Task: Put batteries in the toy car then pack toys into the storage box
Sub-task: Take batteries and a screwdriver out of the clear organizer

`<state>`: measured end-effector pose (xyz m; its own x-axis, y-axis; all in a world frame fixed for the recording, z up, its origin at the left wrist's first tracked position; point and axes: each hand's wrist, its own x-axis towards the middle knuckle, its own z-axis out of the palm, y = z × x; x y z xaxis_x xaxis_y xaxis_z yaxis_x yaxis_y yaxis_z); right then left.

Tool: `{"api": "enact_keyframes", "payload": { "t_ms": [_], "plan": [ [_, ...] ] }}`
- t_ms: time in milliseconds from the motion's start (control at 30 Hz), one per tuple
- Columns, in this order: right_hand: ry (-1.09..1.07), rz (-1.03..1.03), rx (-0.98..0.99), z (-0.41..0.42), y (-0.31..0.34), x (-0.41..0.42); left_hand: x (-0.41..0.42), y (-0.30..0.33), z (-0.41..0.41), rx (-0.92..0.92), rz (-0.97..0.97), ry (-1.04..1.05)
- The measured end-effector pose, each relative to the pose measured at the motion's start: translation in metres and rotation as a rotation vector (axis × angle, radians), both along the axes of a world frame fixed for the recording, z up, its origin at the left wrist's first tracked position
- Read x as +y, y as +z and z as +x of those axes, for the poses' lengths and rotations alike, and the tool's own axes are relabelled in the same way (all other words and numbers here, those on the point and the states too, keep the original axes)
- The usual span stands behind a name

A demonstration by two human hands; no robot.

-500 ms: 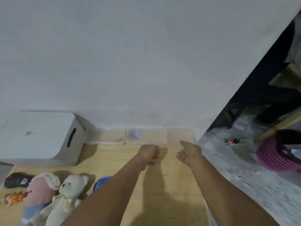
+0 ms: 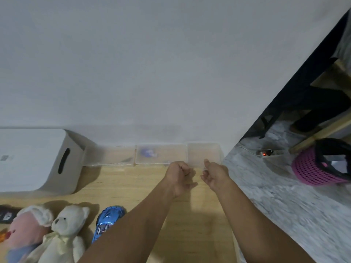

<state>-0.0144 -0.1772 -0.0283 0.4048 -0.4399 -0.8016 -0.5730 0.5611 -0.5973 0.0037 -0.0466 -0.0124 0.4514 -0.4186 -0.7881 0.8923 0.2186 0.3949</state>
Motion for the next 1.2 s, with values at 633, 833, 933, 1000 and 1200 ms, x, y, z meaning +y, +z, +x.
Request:
{"api": "enact_keyframes", "payload": {
  "t_ms": [633,833,933,1000,1200],
  "plan": [
    [0.054,0.078,0.013,-0.004,0.006,0.061,0.091,-0.019,0.026,-0.026,0.357,0.441],
    [0.098,0.198,-0.018,0.015,0.002,0.093,0.106,-0.020,0.038,-0.054,0.358,0.471],
    [0.094,0.181,-0.007,0.021,-0.001,0.100,0.104,-0.023,0.042,-0.063,0.322,0.429],
    [0.086,0.175,0.007,0.023,-0.003,0.102,0.102,-0.025,0.043,-0.064,0.315,0.417],
    [0.064,0.159,0.031,0.025,-0.005,0.104,0.102,-0.032,0.047,-0.019,0.206,0.451]
  ]
}}
